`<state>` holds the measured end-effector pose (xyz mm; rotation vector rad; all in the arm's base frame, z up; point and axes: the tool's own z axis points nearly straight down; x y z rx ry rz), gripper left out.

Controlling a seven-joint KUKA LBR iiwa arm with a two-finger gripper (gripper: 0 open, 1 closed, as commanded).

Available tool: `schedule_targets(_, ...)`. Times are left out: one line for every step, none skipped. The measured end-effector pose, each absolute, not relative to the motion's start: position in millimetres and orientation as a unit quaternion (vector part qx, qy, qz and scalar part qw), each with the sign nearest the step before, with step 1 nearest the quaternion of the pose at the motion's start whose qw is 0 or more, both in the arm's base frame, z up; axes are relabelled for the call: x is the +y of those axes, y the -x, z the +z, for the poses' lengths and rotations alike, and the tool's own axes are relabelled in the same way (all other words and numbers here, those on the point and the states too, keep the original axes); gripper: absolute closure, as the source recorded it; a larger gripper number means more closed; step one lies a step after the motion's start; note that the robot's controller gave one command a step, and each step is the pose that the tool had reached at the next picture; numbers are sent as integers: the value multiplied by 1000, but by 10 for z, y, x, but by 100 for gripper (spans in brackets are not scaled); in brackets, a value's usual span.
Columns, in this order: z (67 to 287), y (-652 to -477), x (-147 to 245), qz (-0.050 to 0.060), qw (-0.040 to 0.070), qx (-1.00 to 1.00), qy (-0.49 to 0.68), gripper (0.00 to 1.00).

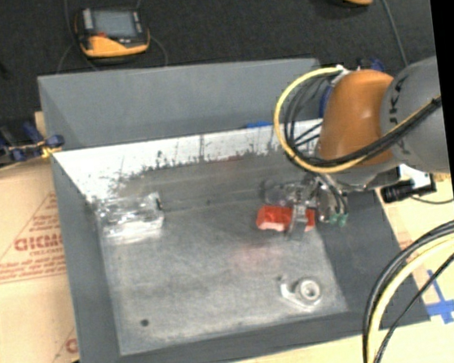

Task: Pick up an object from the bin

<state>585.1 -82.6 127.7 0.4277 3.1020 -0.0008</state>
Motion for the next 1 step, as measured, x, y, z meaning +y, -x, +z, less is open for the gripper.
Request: schedule_targets(1716, -5871, -832, 0, 5, 991, -135, 100)
